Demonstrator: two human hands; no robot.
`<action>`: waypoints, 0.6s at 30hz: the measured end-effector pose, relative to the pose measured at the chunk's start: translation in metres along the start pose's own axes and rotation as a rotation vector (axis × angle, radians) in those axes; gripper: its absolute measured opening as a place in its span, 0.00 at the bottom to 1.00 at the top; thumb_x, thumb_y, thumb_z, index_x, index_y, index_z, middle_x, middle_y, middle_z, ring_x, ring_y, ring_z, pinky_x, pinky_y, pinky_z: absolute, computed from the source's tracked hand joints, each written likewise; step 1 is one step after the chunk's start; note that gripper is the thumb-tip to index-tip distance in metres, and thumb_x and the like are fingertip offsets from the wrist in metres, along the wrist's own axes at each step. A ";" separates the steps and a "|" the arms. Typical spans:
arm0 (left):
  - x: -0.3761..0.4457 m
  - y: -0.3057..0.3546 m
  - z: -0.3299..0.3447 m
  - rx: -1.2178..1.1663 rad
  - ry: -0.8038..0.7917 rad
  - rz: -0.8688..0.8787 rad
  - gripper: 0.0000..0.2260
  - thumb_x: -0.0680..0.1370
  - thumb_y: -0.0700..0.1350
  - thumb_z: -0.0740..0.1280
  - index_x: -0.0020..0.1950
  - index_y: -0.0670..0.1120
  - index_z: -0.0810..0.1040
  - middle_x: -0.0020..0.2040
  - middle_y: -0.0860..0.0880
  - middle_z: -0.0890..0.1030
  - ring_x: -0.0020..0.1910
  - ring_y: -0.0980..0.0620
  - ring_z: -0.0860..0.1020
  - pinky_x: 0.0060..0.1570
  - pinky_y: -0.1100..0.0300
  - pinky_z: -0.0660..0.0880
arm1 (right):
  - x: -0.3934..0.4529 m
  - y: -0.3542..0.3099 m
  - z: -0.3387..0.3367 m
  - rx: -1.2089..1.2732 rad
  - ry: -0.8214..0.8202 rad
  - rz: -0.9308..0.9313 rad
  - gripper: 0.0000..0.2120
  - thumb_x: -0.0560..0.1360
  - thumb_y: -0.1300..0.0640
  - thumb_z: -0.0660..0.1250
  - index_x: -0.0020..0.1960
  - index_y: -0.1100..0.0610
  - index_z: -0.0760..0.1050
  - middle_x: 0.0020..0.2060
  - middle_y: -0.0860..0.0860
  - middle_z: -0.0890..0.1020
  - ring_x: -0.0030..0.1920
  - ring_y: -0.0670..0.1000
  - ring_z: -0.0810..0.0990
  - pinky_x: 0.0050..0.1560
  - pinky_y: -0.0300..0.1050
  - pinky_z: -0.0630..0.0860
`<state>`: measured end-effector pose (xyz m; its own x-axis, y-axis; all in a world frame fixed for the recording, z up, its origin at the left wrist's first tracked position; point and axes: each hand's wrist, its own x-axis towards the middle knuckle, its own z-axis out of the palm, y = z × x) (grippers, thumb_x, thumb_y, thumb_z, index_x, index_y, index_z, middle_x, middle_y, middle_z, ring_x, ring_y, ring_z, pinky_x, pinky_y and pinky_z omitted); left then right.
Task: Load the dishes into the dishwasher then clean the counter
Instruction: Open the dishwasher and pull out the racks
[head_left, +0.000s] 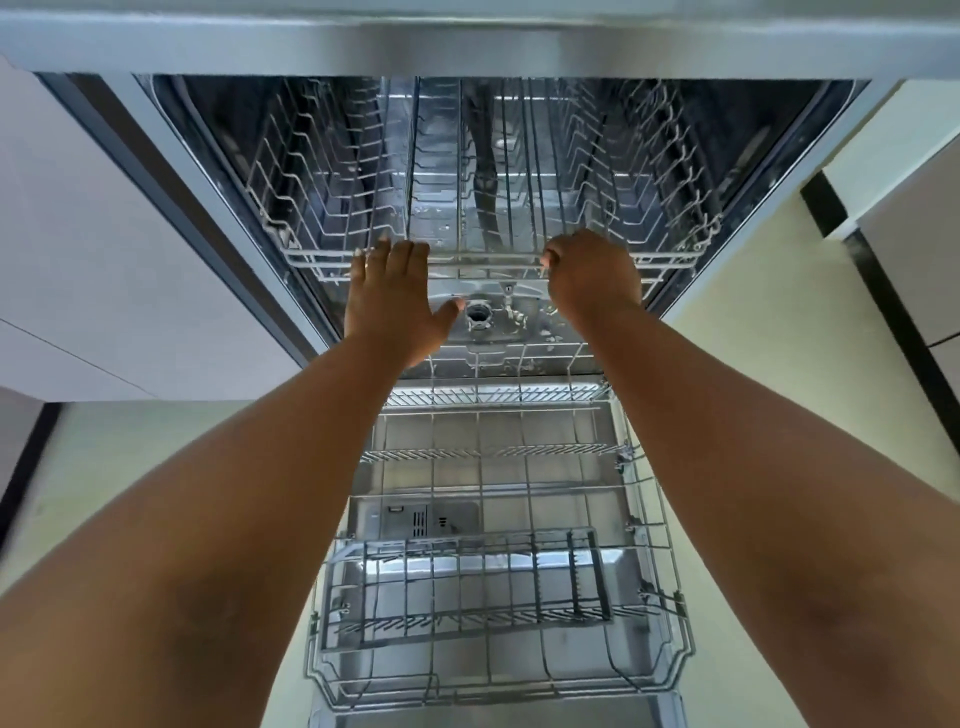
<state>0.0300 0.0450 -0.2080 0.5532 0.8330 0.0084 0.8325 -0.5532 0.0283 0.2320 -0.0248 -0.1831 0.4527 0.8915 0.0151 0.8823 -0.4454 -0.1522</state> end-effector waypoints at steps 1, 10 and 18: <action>-0.004 0.000 0.003 -0.018 0.011 -0.007 0.36 0.78 0.65 0.54 0.79 0.44 0.52 0.79 0.43 0.55 0.78 0.42 0.50 0.76 0.44 0.46 | -0.005 0.001 0.003 -0.005 0.040 -0.023 0.14 0.79 0.63 0.60 0.61 0.54 0.78 0.55 0.55 0.80 0.54 0.60 0.79 0.51 0.50 0.78; -0.061 -0.002 0.022 -0.106 0.208 0.090 0.27 0.75 0.61 0.63 0.67 0.44 0.72 0.63 0.43 0.76 0.65 0.39 0.69 0.68 0.42 0.62 | -0.074 0.015 0.028 0.106 0.418 -0.160 0.09 0.66 0.71 0.71 0.42 0.59 0.83 0.33 0.55 0.83 0.33 0.56 0.80 0.48 0.53 0.79; -0.101 0.001 0.023 -0.105 0.153 0.075 0.29 0.76 0.63 0.61 0.69 0.45 0.70 0.64 0.43 0.75 0.65 0.39 0.69 0.70 0.41 0.61 | -0.110 0.017 0.034 0.177 0.379 -0.159 0.13 0.67 0.70 0.69 0.48 0.59 0.83 0.40 0.55 0.85 0.43 0.57 0.83 0.52 0.52 0.77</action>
<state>-0.0243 -0.0402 -0.2315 0.5961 0.7855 0.1662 0.7773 -0.6164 0.1259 0.1925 -0.1278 -0.2214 0.3572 0.8401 0.4083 0.9242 -0.2547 -0.2846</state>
